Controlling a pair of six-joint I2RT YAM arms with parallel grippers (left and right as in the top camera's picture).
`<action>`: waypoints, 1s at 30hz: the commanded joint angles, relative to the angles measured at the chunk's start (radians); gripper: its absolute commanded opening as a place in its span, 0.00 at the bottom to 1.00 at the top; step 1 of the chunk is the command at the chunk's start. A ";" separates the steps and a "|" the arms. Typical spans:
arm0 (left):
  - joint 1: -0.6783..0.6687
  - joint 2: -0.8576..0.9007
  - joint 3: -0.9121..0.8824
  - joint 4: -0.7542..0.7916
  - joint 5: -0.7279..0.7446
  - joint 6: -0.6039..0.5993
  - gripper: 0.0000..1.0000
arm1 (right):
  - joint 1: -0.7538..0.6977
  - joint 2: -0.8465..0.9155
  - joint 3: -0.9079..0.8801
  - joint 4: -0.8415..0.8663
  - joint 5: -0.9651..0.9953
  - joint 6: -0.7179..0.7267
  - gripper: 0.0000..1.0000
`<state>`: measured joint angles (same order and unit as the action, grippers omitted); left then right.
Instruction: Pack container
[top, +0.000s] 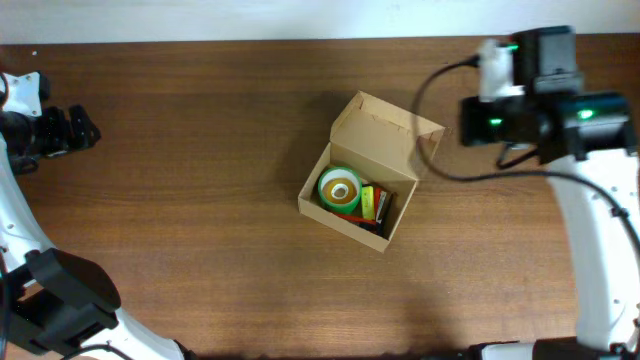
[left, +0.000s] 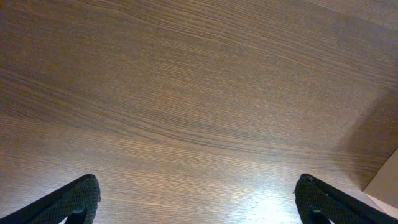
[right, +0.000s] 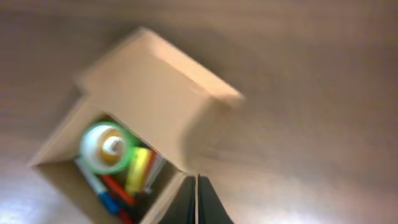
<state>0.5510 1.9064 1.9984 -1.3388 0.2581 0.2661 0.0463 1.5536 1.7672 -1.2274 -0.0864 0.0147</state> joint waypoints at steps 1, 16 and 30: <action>0.000 -0.003 -0.005 0.000 0.011 0.013 1.00 | -0.103 0.039 -0.002 -0.010 -0.023 0.051 0.04; -0.001 -0.003 -0.005 0.038 0.064 0.006 1.00 | -0.313 0.325 -0.004 -0.080 -0.163 0.117 0.04; -0.002 -0.003 -0.005 0.253 0.284 -0.152 1.00 | -0.185 0.521 -0.004 -0.002 -0.244 0.084 0.04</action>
<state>0.5510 1.9064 1.9976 -1.1084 0.4648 0.1627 -0.1749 2.0499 1.7641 -1.2446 -0.2916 0.1085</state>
